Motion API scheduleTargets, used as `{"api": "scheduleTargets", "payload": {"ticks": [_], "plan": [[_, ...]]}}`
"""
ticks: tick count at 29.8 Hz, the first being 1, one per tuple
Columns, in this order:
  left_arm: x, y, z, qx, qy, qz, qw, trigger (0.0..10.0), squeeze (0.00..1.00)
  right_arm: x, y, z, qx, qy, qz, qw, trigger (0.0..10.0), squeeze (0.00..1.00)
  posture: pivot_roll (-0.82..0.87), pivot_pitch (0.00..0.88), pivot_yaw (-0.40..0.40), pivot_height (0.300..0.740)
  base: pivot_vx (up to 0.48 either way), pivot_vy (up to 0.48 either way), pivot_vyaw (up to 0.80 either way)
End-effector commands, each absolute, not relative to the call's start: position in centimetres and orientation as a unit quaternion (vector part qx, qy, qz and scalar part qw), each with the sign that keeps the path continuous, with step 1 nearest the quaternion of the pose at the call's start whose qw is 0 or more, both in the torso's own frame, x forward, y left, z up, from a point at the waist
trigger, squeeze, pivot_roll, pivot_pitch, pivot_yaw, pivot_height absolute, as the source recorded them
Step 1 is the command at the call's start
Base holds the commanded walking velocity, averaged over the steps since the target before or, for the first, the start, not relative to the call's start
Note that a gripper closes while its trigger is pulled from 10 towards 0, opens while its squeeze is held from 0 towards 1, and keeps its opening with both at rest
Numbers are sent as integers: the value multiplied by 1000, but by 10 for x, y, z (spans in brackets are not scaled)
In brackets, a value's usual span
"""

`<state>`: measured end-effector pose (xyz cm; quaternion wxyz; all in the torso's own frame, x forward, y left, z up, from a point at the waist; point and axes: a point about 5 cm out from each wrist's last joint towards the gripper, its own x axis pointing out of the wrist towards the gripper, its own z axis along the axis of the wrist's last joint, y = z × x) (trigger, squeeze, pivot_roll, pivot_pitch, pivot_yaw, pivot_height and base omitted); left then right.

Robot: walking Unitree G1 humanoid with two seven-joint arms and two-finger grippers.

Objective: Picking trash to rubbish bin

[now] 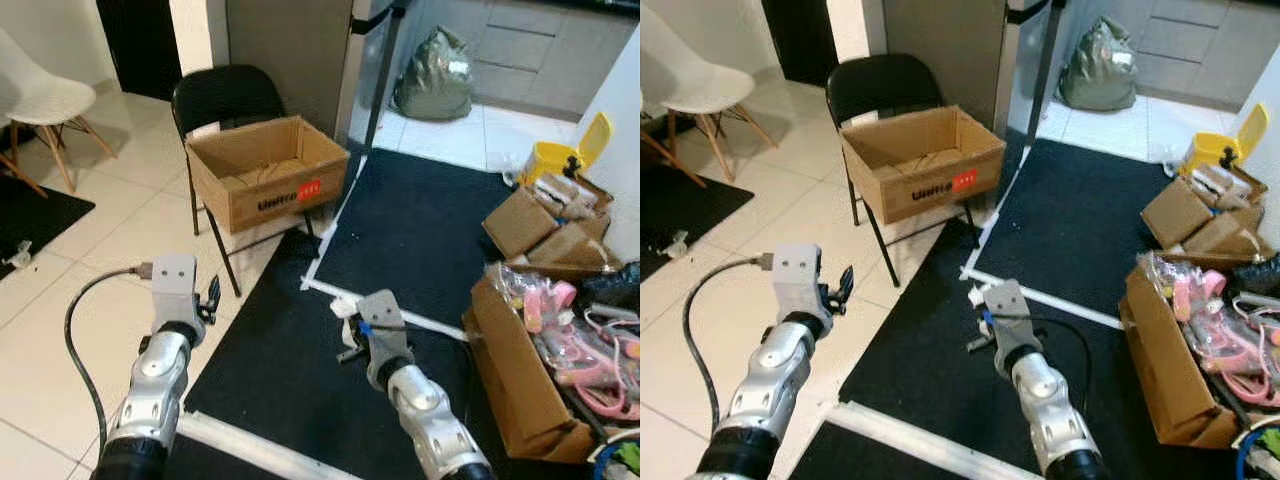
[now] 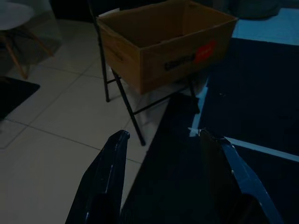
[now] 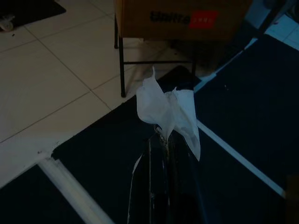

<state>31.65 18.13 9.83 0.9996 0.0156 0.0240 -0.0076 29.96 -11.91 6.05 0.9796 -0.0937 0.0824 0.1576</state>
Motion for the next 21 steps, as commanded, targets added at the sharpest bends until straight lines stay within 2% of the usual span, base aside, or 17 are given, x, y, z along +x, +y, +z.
{"api": "scheduleTargets", "payload": {"ticks": [1,16,21], "plan": [[314,179,95,15,31,-12,999,10000,0,296,-122,57,-98,88,157,979,10000,0,-9,70,-3,740,334,0,0],[316,176,96,14,28,-15,999,10000,0,298,-123,59,-95,87,156,979,10000,0,-12,56,-10,740,332,0,0],[315,176,96,14,28,-14,999,10000,0,297,-122,58,-97,91,159,978,10000,0,-8,52,-13,740,332,0,-700]]}}
